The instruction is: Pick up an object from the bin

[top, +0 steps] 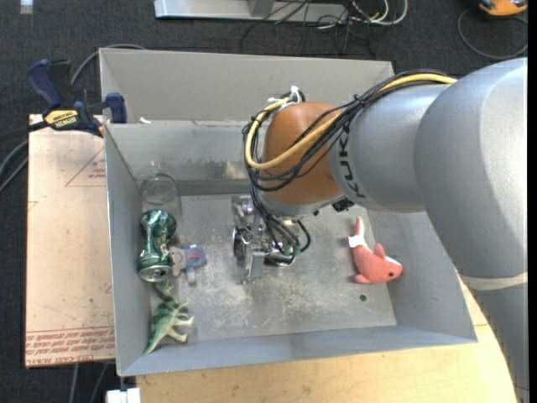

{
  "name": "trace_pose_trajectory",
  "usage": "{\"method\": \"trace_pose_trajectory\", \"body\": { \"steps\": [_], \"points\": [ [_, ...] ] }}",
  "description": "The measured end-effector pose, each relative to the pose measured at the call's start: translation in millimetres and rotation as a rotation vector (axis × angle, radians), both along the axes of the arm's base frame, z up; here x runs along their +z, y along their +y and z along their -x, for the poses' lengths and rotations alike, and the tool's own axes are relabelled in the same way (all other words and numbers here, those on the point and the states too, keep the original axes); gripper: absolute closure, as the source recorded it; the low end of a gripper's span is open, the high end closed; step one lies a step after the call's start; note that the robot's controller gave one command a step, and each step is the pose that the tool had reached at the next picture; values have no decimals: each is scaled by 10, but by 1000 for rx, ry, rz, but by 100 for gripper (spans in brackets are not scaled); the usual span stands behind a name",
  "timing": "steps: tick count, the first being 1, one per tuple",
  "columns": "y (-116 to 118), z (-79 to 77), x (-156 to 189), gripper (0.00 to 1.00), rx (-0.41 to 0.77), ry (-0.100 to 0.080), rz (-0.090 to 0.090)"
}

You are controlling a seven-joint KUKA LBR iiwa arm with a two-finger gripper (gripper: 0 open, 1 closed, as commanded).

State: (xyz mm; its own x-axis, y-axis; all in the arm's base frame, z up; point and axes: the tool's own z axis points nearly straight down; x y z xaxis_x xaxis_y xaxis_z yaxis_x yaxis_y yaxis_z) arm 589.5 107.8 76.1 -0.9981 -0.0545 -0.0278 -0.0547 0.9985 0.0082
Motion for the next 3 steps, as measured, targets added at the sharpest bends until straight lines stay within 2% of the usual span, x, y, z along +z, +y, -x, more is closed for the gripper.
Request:
{"method": "trace_pose_trajectory", "body": {
  "steps": [1,2,3],
  "points": [
    [-542,521,-63,0,-66,28,7],
    [-397,23,-56,0,-68,-3,-4],
    [-536,519,-66,0,-68,28,6]
  ]
}}
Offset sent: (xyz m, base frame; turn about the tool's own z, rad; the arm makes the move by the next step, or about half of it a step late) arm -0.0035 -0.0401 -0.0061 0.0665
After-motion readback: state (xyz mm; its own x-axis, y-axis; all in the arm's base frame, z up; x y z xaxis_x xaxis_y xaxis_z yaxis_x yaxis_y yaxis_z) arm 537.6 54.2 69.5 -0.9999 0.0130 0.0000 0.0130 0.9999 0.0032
